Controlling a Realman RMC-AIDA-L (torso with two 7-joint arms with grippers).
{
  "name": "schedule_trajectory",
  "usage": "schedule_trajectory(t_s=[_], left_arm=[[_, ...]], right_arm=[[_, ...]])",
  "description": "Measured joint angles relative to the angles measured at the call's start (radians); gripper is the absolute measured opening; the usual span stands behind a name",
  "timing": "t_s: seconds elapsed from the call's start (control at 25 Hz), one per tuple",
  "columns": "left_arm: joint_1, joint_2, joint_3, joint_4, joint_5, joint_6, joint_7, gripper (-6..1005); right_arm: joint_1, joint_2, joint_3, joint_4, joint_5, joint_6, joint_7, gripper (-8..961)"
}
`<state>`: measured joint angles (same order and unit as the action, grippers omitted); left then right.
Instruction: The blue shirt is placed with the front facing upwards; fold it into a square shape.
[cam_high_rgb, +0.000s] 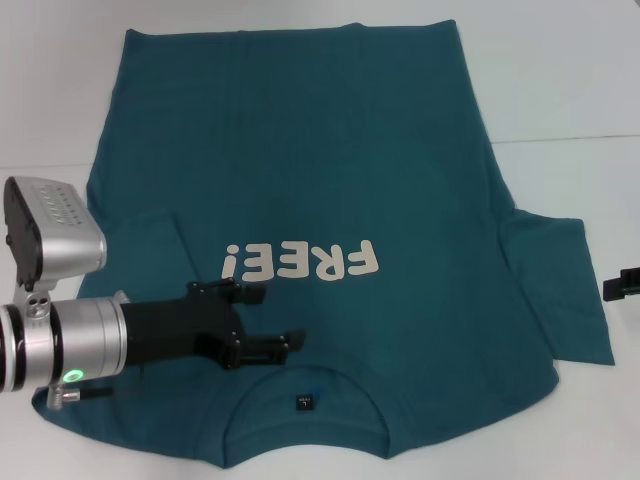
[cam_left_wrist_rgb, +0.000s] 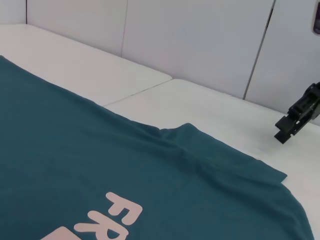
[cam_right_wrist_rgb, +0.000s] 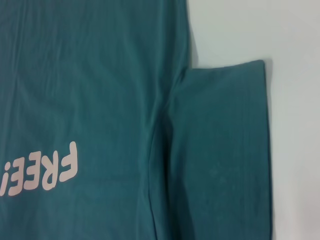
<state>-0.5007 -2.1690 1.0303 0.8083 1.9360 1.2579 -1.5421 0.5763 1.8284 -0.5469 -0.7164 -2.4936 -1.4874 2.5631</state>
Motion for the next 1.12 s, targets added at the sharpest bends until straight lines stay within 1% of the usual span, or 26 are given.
schedule_trajectory(t_s=[0.32, 0.6, 0.84, 0.96, 1.12], left_arm=[[0.010, 0.000, 0.000, -0.004, -0.022, 0.000, 0.012, 887], [0.011, 0.000, 0.002, -0.006, -0.023, 0.000, 0.013, 888], [0.011, 0.000, 0.002, -0.006, -0.023, -0.001, 0.015, 888], [0.011, 0.000, 0.002, -0.008, -0.023, -0.001, 0.019, 888], [0.012, 0.000, 0.002, -0.010, -0.029, -0.001, 0.024, 888]], right_arm=[[0.002, 0.015, -0.011, 0.002, -0.003, 0.017, -0.004, 848], [0.002, 0.016, -0.016, 0.002, -0.012, 0.019, -0.001, 842], [0.001, 0.024, -0.046, 0.005, -0.014, 0.050, 0.001, 841], [0.001, 0.034, -0.059, 0.006, -0.026, 0.077, 0.004, 841], [0.006, 0.053, -0.061, 0.012, -0.041, 0.112, 0.002, 840]])
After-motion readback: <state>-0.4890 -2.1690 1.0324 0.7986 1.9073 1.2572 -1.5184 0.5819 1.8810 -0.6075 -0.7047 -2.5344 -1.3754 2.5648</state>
